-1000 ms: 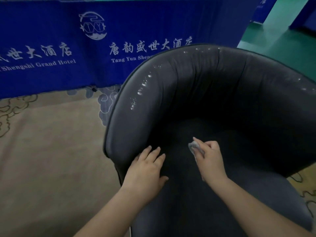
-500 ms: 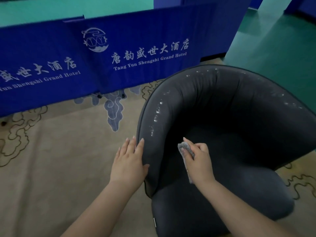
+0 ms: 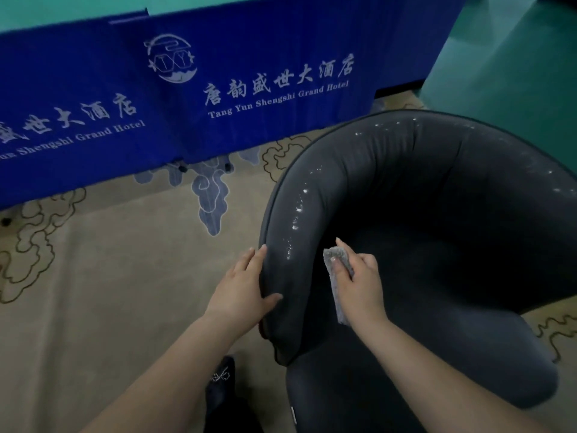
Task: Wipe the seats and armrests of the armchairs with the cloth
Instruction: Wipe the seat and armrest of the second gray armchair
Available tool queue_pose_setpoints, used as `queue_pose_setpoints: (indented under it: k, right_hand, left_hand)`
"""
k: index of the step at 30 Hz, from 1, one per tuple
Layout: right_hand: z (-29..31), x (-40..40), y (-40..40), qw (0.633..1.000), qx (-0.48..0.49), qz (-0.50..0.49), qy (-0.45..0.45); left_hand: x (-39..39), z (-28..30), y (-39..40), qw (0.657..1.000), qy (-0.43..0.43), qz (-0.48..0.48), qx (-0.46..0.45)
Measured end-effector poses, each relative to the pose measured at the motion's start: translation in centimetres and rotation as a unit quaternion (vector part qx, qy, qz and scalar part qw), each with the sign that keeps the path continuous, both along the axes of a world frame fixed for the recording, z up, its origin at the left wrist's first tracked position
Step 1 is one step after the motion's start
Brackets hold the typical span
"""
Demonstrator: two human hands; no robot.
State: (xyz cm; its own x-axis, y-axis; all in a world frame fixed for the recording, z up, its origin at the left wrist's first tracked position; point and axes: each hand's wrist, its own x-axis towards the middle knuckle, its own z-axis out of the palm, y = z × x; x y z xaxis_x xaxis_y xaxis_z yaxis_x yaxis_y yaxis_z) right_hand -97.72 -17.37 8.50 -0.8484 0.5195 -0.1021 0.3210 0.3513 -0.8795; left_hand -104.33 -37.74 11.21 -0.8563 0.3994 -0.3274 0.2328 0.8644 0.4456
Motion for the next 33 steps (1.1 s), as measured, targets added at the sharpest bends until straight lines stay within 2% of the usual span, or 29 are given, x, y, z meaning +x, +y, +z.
queue_pose_setpoints:
  k: [6,10,12,15,16,19,24,27,29,31,33]
  right_hand:
    - [-1.4,-4.7,-5.1,0.998,-0.023,-0.053,0.032]
    - [-2.7,-6.4,-8.1,0.996,0.064,-0.029,0.057]
    - [-3.6,-7.0,-7.6,0.992,0.069,-0.099,0.042]
    - [-3.9,-7.2,-7.1,0.97,-0.016,-0.243,0.006]
    - [-3.7,-7.2,-7.6,0.97,-0.018,-0.242,0.02]
    - [-3.7,-7.1,-9.6,0.984,0.044,-0.156,0.072]
    - [-4.2,-7.8,-7.9,0.96,-0.034,-0.275,0.04]
    - [-3.5,-9.3,-8.6,0.972,0.023,-0.21,0.103]
    - [-3.8,-10.4,-8.4,0.981,0.069,-0.151,0.104]
    - [-4.1,-11.2,-6.5,0.977,0.059,-0.191,0.075]
    - [-4.1,-11.9,-4.2,0.96,-0.001,-0.278,0.041]
  left_hand:
    - [-5.3,-1.1,-1.1,0.995,-0.042,-0.084,0.044]
    - [-8.6,-1.7,-1.6,0.987,-0.069,-0.132,0.062]
    - [-10.2,-1.9,-1.4,0.982,-0.081,-0.157,0.068]
    - [-12.0,-1.8,-1.0,0.977,-0.094,-0.176,0.069]
    - [-12.5,-1.8,-0.7,0.976,-0.1,-0.179,0.07]
    - [-13.7,-1.8,0.0,0.973,-0.119,-0.18,0.081]
    - [-15.2,-1.9,1.3,0.971,-0.119,-0.188,0.088]
    - [-16.4,-2.0,2.1,0.969,-0.131,-0.182,0.1]
    - [-17.0,-2.1,2.5,0.967,-0.141,-0.181,0.109]
    - [-17.5,-2.1,2.7,0.967,-0.143,-0.183,0.105]
    - [-18.1,-2.0,2.8,0.969,-0.136,-0.182,0.099]
